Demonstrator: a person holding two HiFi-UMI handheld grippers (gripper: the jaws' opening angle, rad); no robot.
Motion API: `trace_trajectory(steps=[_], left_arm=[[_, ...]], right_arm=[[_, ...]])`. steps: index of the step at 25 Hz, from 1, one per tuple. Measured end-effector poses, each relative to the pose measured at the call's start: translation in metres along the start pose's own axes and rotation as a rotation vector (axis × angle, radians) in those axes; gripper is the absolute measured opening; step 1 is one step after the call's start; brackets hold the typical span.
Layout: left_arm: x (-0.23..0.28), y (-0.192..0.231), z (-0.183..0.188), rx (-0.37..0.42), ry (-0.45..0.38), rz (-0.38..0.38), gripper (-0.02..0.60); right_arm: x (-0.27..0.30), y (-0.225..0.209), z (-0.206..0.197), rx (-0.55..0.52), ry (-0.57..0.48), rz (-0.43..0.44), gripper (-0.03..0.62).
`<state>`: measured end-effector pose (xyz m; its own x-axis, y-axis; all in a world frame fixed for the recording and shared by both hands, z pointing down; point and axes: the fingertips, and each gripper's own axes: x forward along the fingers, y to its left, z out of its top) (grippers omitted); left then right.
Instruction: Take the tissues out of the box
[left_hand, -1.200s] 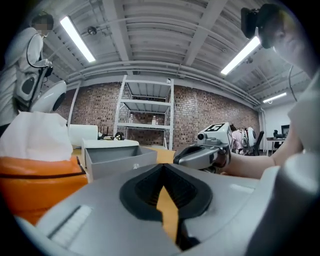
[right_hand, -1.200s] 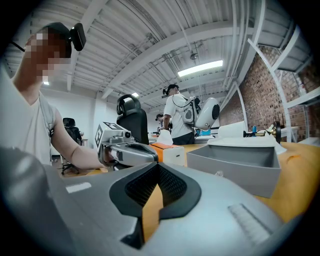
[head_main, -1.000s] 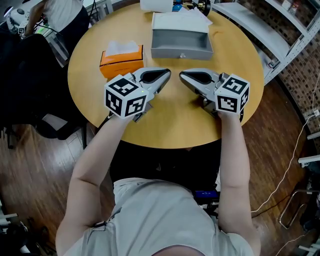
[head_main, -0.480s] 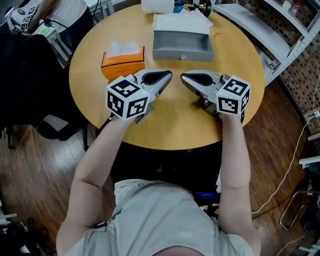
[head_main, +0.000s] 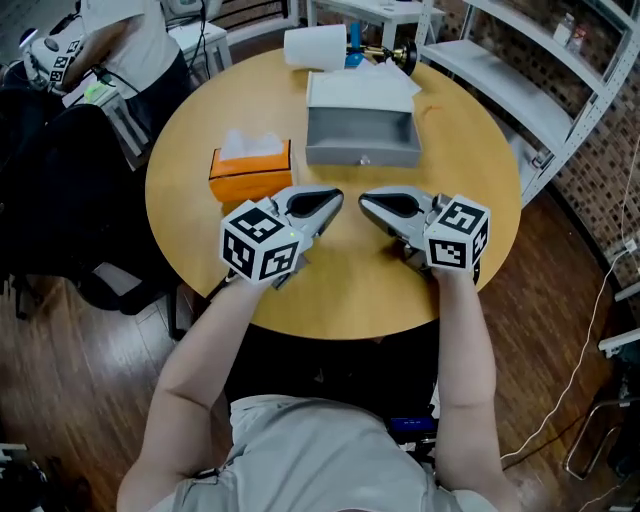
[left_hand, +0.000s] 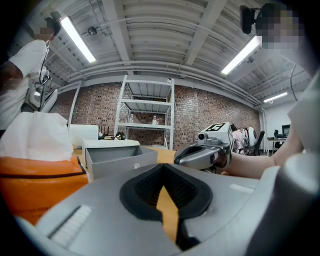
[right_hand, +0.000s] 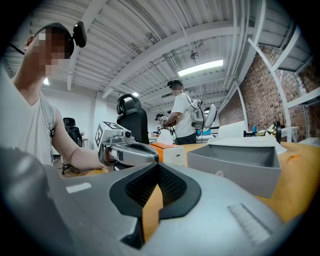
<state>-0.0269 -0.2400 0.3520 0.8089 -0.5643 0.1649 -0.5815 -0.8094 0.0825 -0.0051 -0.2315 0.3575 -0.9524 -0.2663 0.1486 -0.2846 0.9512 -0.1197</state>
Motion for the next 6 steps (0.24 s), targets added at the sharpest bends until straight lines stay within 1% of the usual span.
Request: trace_trajectory(steps=[1,4,6], left_arm=[[0.000,0.004,0.007,0.010,-0.004,0.001,0.000],[-0.001,0.026,0.050,0.075,-0.045,0.019,0.000],[-0.005,0.030,0.063,0.086,-0.055,0.031,0.000]], right_arm=[[0.000,-0.003,0.006,-0.006,-0.006,0.000,0.000],[0.009,-0.021,0.050,-0.073,-0.035,0.000,0.000],[0.015,-0.021,0.063,-0.093,-0.034,0.002,0.000]])
